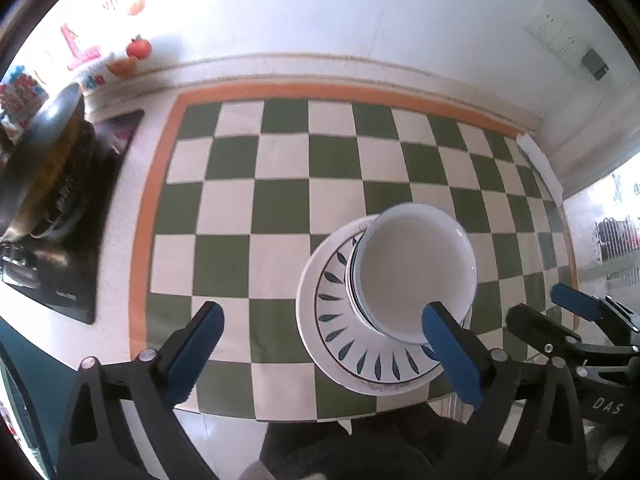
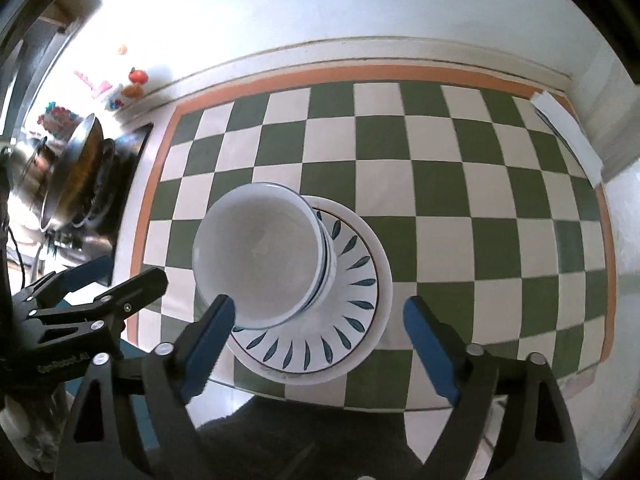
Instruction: Organize plates and bowls
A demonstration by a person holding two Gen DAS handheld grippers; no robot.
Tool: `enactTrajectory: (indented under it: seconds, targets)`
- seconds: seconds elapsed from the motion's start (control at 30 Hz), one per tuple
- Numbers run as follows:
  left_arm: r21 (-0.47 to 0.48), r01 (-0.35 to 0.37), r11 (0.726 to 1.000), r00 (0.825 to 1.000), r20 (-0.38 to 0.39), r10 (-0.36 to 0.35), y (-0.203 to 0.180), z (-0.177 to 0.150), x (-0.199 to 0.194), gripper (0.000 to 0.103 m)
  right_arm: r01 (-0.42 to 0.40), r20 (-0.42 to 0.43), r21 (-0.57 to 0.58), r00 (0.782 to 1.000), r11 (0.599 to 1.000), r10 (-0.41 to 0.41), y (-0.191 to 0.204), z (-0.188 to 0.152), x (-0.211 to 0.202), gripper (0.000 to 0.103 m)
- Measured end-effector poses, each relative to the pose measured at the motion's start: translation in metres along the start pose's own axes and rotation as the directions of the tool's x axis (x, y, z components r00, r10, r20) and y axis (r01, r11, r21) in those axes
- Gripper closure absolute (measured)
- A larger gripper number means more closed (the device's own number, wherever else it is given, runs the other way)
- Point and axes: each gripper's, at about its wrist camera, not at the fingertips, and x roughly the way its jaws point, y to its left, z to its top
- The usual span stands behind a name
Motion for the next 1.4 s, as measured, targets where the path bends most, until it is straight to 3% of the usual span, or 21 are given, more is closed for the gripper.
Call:
enactTrajectory:
  seconds: [0.3, 0.6, 0.93, 1.13, 1.4]
  targets:
    - [0.017, -0.045, 0.999, 0.989, 0.139, 0.042, -0.012, -0.014, -0.051, 0.0, 0.055, 0.134, -0.002, 0.99, 0.999, -0.054, 0.0, -0.022, -0.054, 0.008]
    - [0.021, -0.065, 0.998, 0.972, 0.23, 0.058, -0.04, -0.049, -0.105, 0.0, 0.045, 0.253, -0.018, 0.967, 0.999, -0.039, -0.002, -0.054, -0.115, 0.007]
    - [-0.04, -0.101, 0.994, 0.949, 0.296, 0.108, -0.049, -0.108, -0.166, 0.0, 0.027, 0.311, -0.051, 0.95, 0.998, -0.01, 0.0, -0.121, -0.177, 0.007]
    - [-0.056, -0.112, 0.992, 0.93, 0.347, 0.124, -0.047, -0.148, -0.204, 0.0, 0.049, 0.371, -0.071, 0.929, 0.996, -0.02, 0.012, -0.167, -0.22, 0.007]
    - [-0.029, -0.107, 0.994, 0.917, 0.383, 0.11, -0.032, -0.188, -0.236, 0.001, 0.078, 0.458, -0.04, 0.887, 0.996, -0.051, 0.034, -0.223, -0.263, 0.007]
